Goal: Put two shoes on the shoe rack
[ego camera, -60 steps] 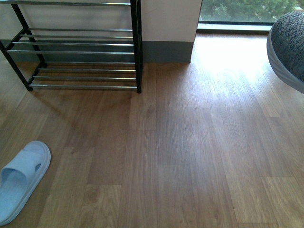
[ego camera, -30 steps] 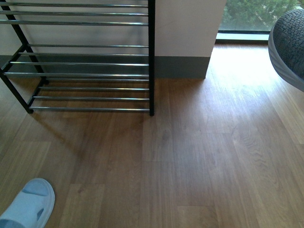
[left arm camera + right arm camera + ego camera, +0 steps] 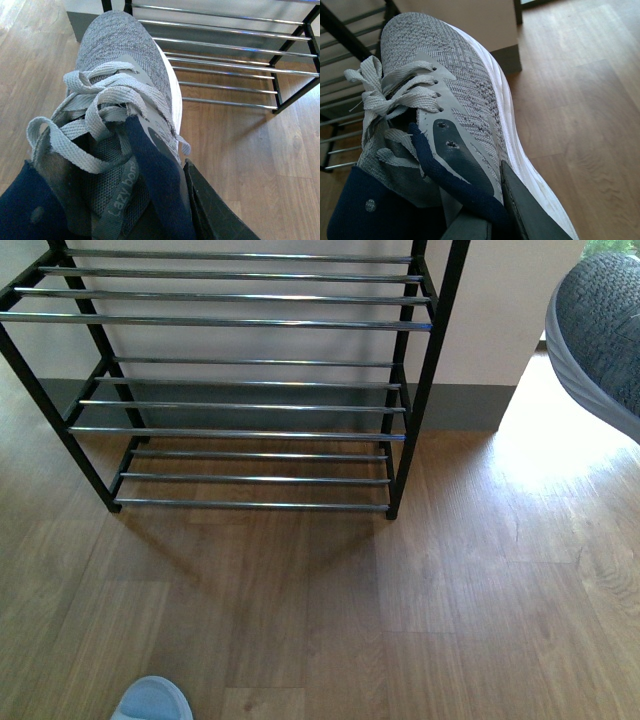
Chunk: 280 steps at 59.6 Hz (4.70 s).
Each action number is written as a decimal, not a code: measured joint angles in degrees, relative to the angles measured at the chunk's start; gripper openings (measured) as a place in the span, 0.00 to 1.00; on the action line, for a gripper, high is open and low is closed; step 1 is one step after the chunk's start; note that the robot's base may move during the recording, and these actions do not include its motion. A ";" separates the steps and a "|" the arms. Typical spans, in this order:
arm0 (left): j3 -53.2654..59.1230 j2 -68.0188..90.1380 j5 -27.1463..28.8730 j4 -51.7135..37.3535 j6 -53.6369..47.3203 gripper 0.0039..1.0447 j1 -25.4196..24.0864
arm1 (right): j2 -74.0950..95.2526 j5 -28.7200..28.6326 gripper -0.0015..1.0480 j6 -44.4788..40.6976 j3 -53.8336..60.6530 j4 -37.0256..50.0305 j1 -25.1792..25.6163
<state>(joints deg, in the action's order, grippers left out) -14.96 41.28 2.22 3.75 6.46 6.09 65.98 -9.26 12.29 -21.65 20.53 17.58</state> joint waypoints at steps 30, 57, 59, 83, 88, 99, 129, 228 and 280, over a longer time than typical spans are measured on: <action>0.00 -0.04 -0.55 0.00 -0.02 0.01 0.02 | 0.00 0.61 0.01 0.00 0.00 0.00 0.15; 0.00 -0.02 -0.55 0.00 -0.02 0.01 0.02 | 0.02 0.63 0.01 0.00 0.00 0.00 0.15; 0.00 -0.02 -0.55 0.00 -0.02 0.01 0.02 | 0.02 0.63 0.01 0.00 0.00 0.00 0.17; 0.09 -0.02 -0.55 0.00 -0.02 0.01 0.02 | 0.02 0.63 0.01 0.00 0.07 0.00 0.17; 0.09 -0.02 -0.57 0.00 -0.02 0.01 0.02 | 0.02 0.66 0.01 0.00 0.07 0.00 0.17; 0.09 -0.02 -0.55 0.00 -0.02 0.01 0.02 | 0.02 0.63 0.01 0.00 0.07 0.00 0.17; 0.11 -0.02 -0.55 0.00 -0.11 0.01 0.02 | 0.02 0.63 0.01 0.00 0.09 0.00 0.17; 0.11 -0.02 -0.57 0.00 -0.24 0.01 0.02 | 52.74 24.87 0.01 41.05 -55.76 -22.34 -30.53; 0.11 -0.02 -0.57 0.00 -0.22 0.01 0.02 | 59.12 25.94 0.01 50.05 -65.90 -27.21 -33.33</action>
<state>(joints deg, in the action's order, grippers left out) -14.85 41.25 1.65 3.75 6.24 6.11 125.10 16.69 62.35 -87.55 -6.68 -15.75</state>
